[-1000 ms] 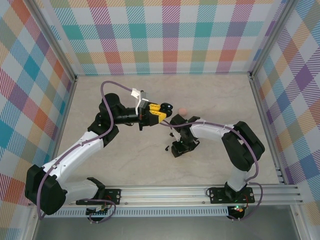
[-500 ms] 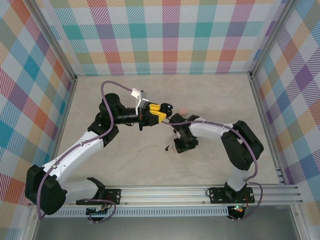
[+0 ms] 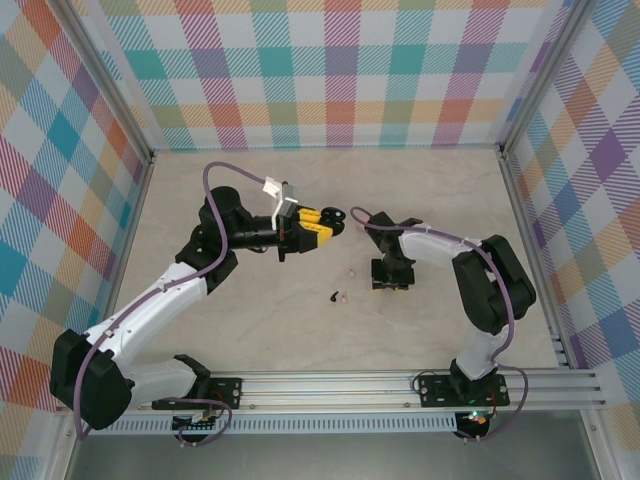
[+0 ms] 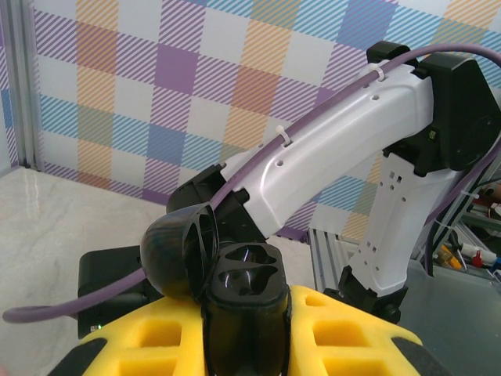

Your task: Insert the wireless bluetooth earbuds into the charging case

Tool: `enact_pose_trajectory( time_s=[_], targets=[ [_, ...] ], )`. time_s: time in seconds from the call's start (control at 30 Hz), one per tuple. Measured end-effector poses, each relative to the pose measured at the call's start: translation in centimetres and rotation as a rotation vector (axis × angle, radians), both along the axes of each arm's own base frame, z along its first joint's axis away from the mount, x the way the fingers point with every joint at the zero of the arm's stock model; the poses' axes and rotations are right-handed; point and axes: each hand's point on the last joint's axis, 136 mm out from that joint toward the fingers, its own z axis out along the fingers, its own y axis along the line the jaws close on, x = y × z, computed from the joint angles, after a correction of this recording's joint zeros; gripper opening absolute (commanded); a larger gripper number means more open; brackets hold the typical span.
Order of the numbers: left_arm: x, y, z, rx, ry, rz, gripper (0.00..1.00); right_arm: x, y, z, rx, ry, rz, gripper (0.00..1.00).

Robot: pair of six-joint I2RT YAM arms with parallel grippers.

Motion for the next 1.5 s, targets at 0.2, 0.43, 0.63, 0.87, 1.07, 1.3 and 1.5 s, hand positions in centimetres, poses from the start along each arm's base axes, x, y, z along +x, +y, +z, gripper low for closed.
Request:
enact_pose_trajectory(
  time_s=[0.2,0.43,0.63,0.87,1.07,1.3,1.5],
  targets=[
    [0.0,0.0,0.0,0.002,-0.001,0.0,0.19,0.0,0.5,0.2,0.028,-0.005,0.04,0.6],
    [0.0,0.0,0.0,0.002,-0.005,0.0,0.19,-0.5,0.1,0.8,0.038,-0.006,0.183,0.55],
    [0.0,0.0,0.0,0.002,-0.005,0.0,0.19,-0.8,-0.1,0.9,0.043,0.007,0.304,0.53],
    [0.1,0.0,0.0,0.002,-0.005,0.003,0.19,0.2,0.2,0.3,0.037,0.008,0.367,0.49],
    [0.1,0.0,0.0,0.002,-0.005,0.003,0.19,0.5,-0.1,0.1,0.011,0.022,0.372,0.35],
    [0.1,0.0,-0.1,0.002,-0.004,0.003,0.19,1.0,-0.6,0.1,-0.005,0.027,0.257,0.26],
    [0.1,0.0,-0.1,0.002,-0.005,0.003,0.19,1.8,-0.3,0.5,0.005,0.006,0.168,0.3]
  ],
)
